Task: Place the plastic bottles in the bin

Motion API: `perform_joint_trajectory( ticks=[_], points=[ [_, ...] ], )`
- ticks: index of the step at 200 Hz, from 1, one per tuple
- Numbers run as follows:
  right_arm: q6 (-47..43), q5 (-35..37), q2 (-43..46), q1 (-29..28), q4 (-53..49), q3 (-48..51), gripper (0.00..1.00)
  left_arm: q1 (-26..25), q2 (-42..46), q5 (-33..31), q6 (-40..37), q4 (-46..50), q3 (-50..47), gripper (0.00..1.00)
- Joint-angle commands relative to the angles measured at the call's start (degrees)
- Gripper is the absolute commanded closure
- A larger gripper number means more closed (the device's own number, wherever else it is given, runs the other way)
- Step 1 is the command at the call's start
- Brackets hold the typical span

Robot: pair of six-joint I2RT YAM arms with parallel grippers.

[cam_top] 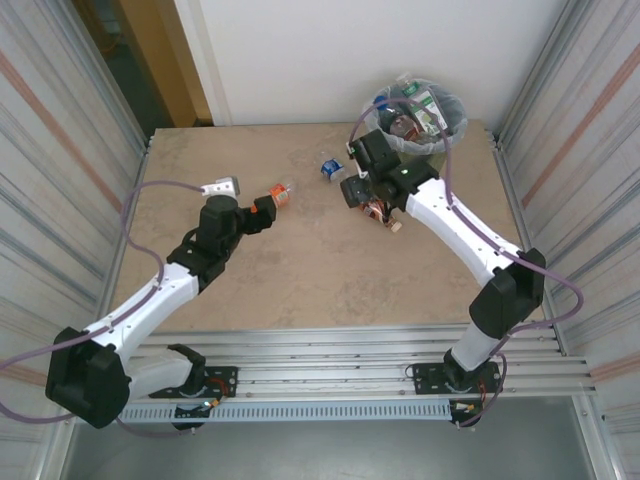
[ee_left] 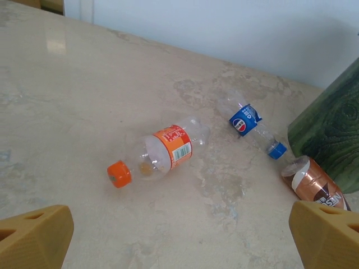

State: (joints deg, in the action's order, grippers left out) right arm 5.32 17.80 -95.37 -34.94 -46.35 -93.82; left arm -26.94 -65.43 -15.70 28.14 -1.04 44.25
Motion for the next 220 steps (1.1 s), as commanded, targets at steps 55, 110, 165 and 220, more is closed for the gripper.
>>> perform_joint_trajectory(
  ticks=[55, 110, 165, 220],
  points=[
    [-6.24, 8.0, -14.31, -0.26, 1.98, -1.74, 0.07, 0.93, 1.71, -1.68, 3.3, 1.01, -1.08, 0.01],
    [-11.11, 11.27, -25.26, 0.71, 3.94, -8.49, 0.04, 1.49, 1.97, -1.42, 3.87, 1.26, -1.63, 0.01],
    [-13.94, 13.08, -32.91, 2.81, 4.93, -12.87, 0.07, 2.07, 2.58, -1.19, 4.36, 1.74, -2.23, 0.01],
    [-16.24, 14.16, -37.84, 3.65, 5.05, -17.56, 0.13, 2.33, 2.49, -0.66, 4.53, 1.8, -2.33, 0.01]
  ],
)
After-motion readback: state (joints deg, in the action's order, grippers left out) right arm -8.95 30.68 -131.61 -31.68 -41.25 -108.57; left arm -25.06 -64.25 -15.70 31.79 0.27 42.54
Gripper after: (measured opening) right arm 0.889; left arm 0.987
